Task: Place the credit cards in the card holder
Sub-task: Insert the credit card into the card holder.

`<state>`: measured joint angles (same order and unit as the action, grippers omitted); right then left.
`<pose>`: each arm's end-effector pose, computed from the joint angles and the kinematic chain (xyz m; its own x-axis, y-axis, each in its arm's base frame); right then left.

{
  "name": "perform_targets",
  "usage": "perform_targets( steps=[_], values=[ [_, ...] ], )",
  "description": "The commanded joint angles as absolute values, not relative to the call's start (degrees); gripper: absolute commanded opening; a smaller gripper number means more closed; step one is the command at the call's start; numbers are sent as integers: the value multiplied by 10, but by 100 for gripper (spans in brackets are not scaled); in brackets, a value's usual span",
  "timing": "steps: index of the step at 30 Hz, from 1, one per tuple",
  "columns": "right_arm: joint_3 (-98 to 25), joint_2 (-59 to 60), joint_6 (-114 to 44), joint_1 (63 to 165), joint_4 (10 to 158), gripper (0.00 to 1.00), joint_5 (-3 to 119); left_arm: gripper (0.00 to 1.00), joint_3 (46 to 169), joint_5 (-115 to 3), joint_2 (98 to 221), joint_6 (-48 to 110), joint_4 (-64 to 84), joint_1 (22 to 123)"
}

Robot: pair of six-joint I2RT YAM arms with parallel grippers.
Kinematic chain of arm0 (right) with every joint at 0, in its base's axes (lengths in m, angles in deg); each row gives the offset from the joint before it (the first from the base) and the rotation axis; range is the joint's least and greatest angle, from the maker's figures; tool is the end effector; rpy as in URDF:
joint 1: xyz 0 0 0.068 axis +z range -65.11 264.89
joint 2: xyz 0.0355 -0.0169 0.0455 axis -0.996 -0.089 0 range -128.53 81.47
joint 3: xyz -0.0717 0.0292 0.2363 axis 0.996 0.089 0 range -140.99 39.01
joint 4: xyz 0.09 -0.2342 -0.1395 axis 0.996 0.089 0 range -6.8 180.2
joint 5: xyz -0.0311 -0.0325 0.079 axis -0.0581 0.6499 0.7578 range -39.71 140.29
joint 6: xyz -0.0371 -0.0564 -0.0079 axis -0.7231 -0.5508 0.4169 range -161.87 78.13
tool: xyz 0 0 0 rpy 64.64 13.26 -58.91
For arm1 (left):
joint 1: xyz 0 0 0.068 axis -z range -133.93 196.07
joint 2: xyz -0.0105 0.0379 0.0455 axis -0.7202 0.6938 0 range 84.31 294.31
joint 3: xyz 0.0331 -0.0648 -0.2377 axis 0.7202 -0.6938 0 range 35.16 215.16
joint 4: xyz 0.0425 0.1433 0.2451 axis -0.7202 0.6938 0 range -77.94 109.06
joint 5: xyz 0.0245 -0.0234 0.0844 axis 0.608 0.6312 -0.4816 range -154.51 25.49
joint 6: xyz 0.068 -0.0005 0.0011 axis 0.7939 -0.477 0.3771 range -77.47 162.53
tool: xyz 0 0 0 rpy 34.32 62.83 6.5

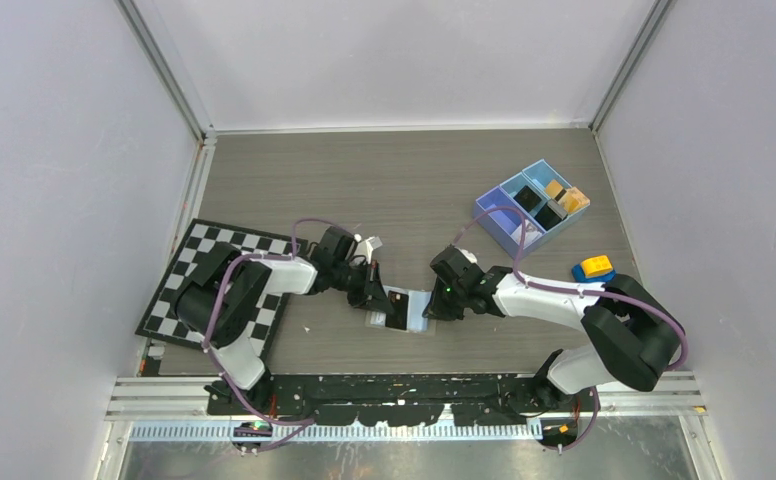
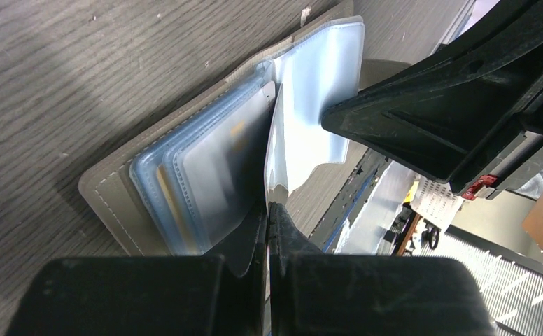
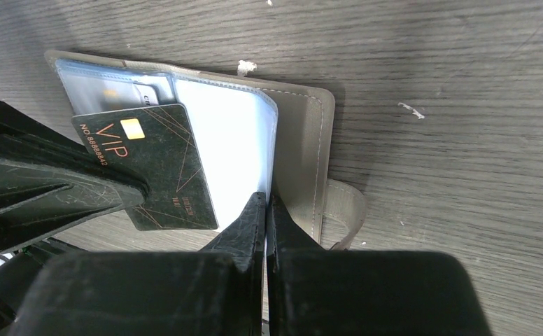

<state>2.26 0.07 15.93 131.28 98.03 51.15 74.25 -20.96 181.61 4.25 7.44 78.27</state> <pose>0.1962 0.2072 0.0904 -0.9337 0.2465 -0.2596 0.1142 0.8924 0.4365 0.2441 -0.1982 0.0592 -0.9882 0.0917 -0.1225 0.1530 0.5760 -0.8030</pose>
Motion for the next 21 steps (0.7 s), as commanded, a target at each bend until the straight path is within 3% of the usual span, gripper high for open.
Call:
perform_targets(
  steps=[1, 21],
  values=[
    [17, -13, 158, 1315, 994, 0, 479, 0, 746, -230, 1836, 60, 61, 776],
    [16, -26, 158, 1317, 985, 1, 488, 0, 761, -197, 1870, 96, 35, 767]
  ],
)
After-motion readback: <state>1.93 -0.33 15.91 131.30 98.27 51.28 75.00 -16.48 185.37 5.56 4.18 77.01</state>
